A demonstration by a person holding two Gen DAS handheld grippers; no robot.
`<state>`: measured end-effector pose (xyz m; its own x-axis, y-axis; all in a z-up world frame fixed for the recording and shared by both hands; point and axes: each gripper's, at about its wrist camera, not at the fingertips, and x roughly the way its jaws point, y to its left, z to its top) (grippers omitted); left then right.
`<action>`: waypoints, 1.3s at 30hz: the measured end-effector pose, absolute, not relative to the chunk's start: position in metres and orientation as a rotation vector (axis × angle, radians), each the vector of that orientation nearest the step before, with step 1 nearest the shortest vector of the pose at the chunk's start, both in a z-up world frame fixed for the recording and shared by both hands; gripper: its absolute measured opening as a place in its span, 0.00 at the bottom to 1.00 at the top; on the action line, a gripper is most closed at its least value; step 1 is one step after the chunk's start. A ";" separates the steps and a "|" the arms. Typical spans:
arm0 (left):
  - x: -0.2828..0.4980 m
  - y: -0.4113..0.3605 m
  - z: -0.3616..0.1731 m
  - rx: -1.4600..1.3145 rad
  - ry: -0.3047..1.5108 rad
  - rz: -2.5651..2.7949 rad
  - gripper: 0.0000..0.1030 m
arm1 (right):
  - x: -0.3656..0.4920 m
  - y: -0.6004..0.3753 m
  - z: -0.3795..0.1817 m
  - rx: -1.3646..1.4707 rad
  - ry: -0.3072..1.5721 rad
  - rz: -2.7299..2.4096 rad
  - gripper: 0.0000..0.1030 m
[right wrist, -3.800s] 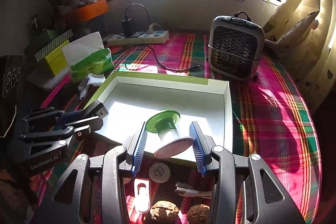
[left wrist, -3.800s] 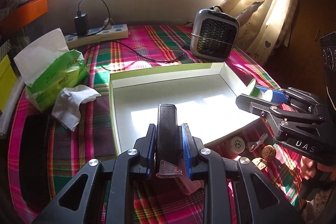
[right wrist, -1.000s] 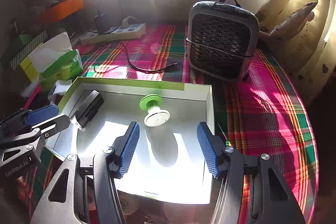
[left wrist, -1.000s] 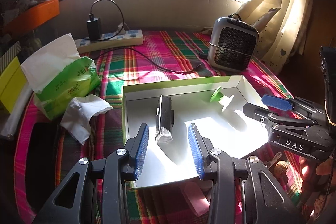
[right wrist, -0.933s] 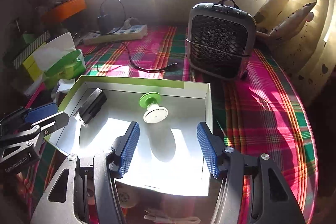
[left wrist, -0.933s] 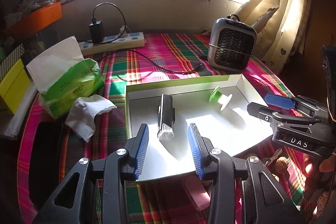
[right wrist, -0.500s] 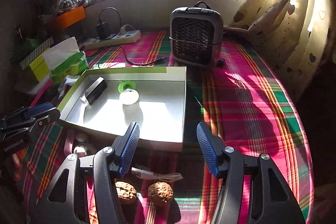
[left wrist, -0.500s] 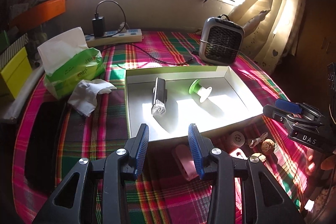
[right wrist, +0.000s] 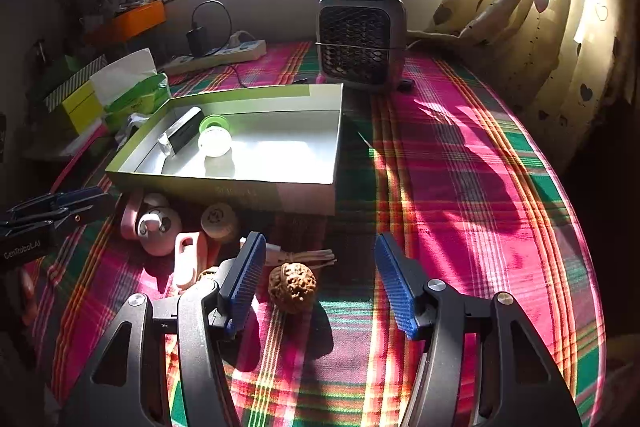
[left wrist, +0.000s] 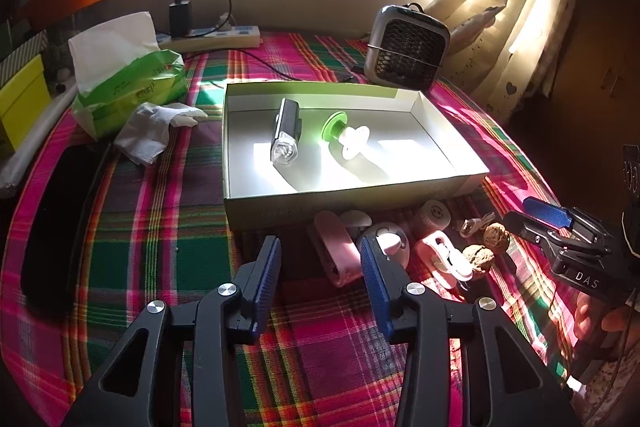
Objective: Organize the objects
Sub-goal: 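Move the left tool toward the pink block while the right tool approaches a walnut, then grasp the pink block with the left tool while the right tool grasps the walnut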
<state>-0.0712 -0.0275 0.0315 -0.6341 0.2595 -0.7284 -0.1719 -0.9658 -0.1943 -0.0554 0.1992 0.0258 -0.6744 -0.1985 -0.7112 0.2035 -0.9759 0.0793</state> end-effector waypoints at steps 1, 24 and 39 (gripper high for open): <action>-0.071 -0.027 0.031 -1.206 -0.160 2.633 0.38 | -0.054 0.199 0.024 1.143 0.009 -2.684 0.56; -0.077 -0.023 0.010 -1.307 -0.121 2.621 0.39 | -0.058 0.192 0.000 1.255 0.076 -2.643 0.56; -0.074 -0.038 0.016 -1.301 -0.186 2.626 0.39 | -0.055 0.188 0.001 1.244 0.098 -2.626 0.30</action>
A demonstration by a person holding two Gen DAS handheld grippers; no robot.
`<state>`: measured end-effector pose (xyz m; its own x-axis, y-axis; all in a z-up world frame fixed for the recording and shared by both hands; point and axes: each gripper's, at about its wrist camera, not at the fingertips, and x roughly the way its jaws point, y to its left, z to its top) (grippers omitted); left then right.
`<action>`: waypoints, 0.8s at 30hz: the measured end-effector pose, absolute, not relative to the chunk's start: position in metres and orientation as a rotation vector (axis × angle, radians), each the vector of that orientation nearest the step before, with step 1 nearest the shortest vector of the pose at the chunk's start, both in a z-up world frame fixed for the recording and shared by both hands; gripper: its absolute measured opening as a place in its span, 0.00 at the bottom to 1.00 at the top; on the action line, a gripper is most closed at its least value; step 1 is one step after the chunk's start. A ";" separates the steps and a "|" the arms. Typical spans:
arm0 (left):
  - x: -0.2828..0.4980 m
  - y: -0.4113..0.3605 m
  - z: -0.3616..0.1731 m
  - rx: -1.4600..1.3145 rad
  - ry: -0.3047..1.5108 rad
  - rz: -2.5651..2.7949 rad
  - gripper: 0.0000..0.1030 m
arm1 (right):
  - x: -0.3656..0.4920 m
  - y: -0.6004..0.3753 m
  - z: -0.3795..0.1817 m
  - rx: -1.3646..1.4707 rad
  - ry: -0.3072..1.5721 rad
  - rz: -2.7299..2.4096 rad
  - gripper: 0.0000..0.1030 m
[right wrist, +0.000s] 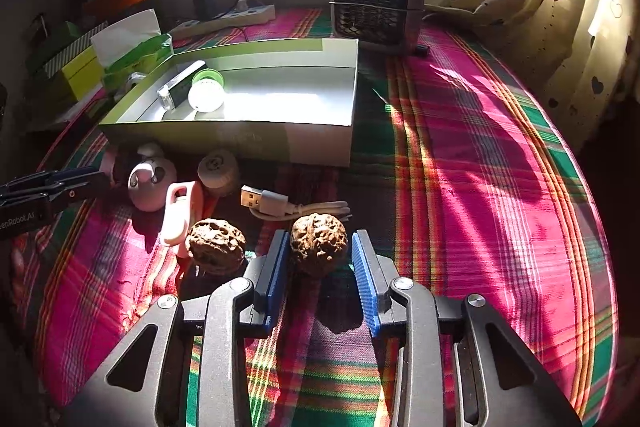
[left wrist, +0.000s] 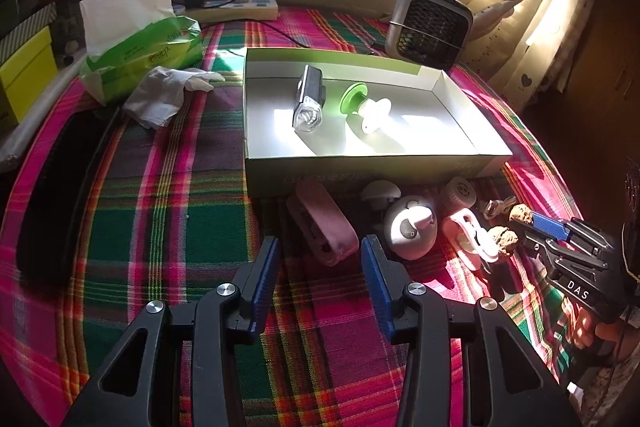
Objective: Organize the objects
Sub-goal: 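Grasp the pink block with the left tool while the right tool grasps the walnut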
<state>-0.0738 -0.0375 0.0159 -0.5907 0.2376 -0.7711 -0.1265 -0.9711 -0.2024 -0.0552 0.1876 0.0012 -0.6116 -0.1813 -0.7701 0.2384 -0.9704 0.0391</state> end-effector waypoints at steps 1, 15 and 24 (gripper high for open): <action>-0.074 -0.036 0.017 -1.297 -0.192 2.626 0.39 | -0.055 0.188 0.001 1.244 0.098 -2.626 0.30; -0.085 -0.033 0.011 -1.364 -0.156 2.672 0.40 | -0.058 0.185 0.001 1.246 0.114 -2.620 0.30; -0.088 -0.036 0.010 -1.361 -0.156 2.672 0.39 | -0.058 0.184 0.001 1.245 0.121 -2.620 0.30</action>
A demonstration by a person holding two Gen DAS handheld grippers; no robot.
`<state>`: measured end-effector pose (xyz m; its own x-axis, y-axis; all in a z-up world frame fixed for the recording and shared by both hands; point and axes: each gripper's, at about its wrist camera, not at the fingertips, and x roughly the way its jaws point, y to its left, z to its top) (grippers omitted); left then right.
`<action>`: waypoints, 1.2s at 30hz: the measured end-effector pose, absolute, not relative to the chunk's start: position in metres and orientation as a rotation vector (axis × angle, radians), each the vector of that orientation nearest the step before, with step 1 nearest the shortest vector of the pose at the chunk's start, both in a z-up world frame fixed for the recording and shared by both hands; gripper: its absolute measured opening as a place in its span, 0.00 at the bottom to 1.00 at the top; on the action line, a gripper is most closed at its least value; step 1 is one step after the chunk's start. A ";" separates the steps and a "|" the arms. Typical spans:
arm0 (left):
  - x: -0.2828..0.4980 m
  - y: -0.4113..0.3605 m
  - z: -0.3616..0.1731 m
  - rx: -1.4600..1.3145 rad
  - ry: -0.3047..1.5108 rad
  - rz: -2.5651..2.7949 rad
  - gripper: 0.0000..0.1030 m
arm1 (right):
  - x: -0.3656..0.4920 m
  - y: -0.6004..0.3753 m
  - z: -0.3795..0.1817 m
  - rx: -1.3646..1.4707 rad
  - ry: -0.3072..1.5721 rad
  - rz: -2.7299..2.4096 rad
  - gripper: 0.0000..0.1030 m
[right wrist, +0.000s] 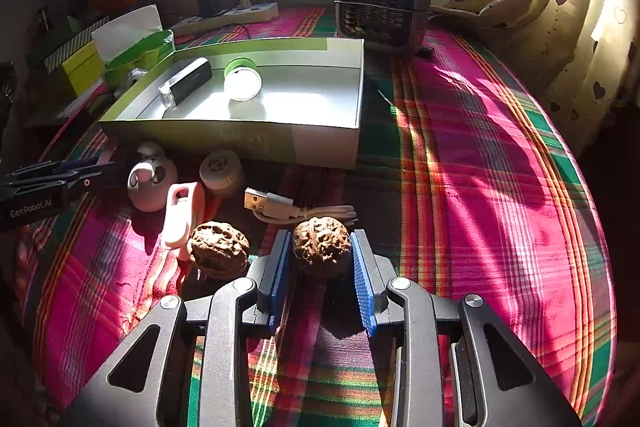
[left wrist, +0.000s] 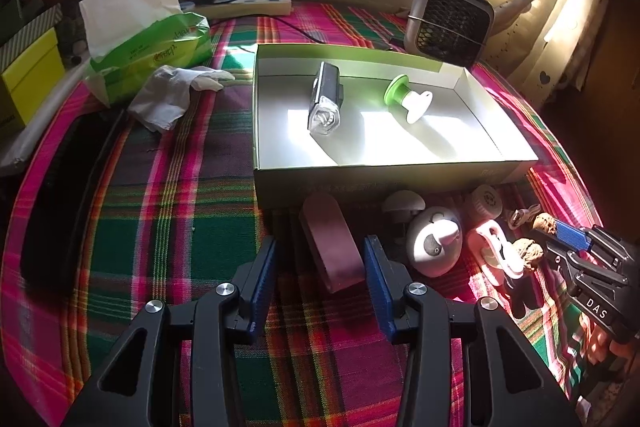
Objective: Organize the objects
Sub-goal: 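Grasp the pink block with the left tool while the right tool grasps the walnut, then carry the pink block with the left tool while the right tool carries the walnut into the box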
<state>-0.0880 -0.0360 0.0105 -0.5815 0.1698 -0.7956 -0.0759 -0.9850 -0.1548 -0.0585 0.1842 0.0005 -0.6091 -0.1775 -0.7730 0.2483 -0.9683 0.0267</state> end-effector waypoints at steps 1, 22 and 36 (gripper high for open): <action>-0.088 -0.037 0.011 -1.362 -0.166 2.669 0.38 | -0.059 0.184 0.000 1.245 0.122 -2.620 0.30; -0.088 -0.043 0.009 -1.362 -0.140 2.714 0.15 | -0.059 0.186 0.000 1.247 0.120 -2.624 0.30; -0.086 -0.043 0.009 -1.362 -0.137 2.714 0.15 | -0.058 0.186 0.000 1.246 0.120 -2.623 0.30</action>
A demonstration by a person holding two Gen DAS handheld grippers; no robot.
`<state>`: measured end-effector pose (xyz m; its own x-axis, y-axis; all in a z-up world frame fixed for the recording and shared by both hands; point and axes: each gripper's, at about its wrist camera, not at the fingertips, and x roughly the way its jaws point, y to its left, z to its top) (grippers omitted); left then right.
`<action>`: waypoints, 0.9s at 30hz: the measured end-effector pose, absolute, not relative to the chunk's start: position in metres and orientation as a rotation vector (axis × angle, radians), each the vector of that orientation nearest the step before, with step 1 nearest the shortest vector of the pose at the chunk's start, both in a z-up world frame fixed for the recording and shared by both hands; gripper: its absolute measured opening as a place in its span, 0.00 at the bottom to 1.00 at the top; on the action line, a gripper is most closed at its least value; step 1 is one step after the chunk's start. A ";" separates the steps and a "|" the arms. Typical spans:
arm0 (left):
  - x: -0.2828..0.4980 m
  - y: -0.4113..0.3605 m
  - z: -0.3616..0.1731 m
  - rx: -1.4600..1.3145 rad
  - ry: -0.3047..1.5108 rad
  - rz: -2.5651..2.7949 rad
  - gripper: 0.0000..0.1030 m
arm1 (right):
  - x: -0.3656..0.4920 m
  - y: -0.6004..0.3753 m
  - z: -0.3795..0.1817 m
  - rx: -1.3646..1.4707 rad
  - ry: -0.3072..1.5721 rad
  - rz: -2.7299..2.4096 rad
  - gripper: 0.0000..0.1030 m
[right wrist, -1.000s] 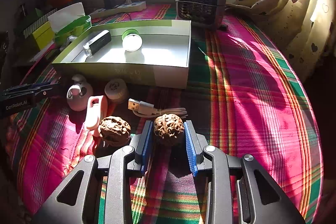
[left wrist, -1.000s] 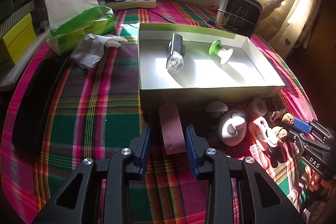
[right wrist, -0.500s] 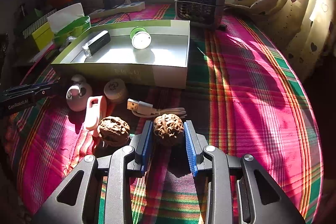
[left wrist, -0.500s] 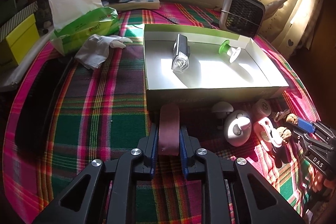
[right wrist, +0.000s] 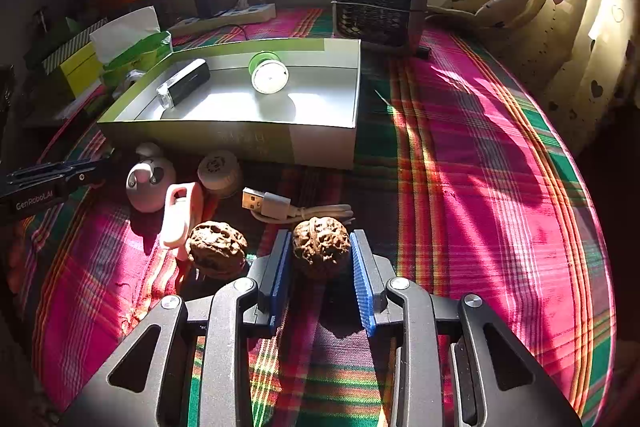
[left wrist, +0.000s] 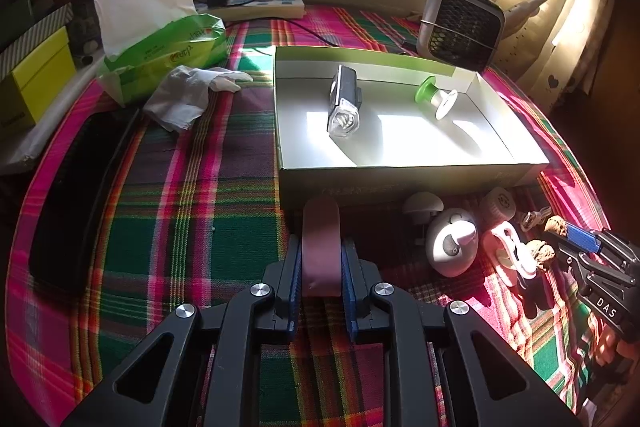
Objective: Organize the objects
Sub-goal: 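Carry the pink block with the left tool while the right tool carries the walnut into the box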
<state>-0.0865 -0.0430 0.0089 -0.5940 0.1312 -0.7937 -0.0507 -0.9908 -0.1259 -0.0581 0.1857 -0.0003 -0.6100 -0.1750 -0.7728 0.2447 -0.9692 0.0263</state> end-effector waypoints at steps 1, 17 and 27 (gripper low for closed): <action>-0.086 -0.043 0.009 -1.362 -0.138 2.714 0.15 | -0.058 0.186 0.000 1.246 0.120 -2.623 0.30; -0.077 -0.042 0.024 -1.304 -0.134 2.715 0.15 | -0.054 0.185 0.011 1.203 0.114 -2.638 0.30; -0.080 -0.035 0.040 -1.252 -0.118 2.701 0.15 | -0.058 0.182 0.027 1.154 0.117 -2.644 0.30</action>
<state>-0.0799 -0.0350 0.0401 -0.6361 0.1797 -0.7504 -0.1135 -0.9837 -0.1394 -0.0579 0.1818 0.0272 -0.6537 -0.1983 -0.7303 0.2620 -0.9647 0.0274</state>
